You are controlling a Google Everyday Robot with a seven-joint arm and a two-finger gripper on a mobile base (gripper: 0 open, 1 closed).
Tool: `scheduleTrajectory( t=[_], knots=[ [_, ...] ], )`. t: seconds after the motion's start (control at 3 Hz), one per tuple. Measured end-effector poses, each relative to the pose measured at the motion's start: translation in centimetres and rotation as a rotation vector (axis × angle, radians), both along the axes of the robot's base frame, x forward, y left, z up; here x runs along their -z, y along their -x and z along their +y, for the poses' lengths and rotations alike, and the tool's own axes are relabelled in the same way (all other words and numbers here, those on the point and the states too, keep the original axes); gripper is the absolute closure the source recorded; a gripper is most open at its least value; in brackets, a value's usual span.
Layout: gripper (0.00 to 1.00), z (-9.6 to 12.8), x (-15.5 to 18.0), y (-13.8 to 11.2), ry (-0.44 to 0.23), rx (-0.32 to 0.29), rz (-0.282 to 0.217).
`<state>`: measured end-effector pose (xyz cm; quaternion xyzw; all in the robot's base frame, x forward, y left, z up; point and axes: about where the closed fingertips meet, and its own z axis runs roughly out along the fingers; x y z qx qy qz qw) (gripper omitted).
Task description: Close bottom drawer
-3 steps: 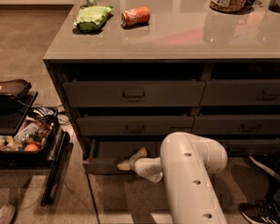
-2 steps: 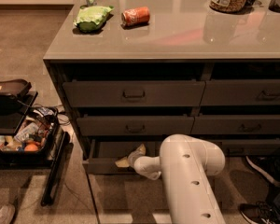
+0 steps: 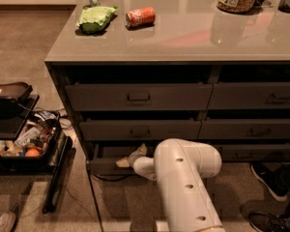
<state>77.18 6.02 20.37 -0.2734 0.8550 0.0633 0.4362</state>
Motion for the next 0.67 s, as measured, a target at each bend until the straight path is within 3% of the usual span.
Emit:
scheduleTrajectory(
  t=[0.67],
  knots=[
    [0.0, 0.54, -0.54, -0.01, 0.029, -0.001, -0.01]
  ],
)
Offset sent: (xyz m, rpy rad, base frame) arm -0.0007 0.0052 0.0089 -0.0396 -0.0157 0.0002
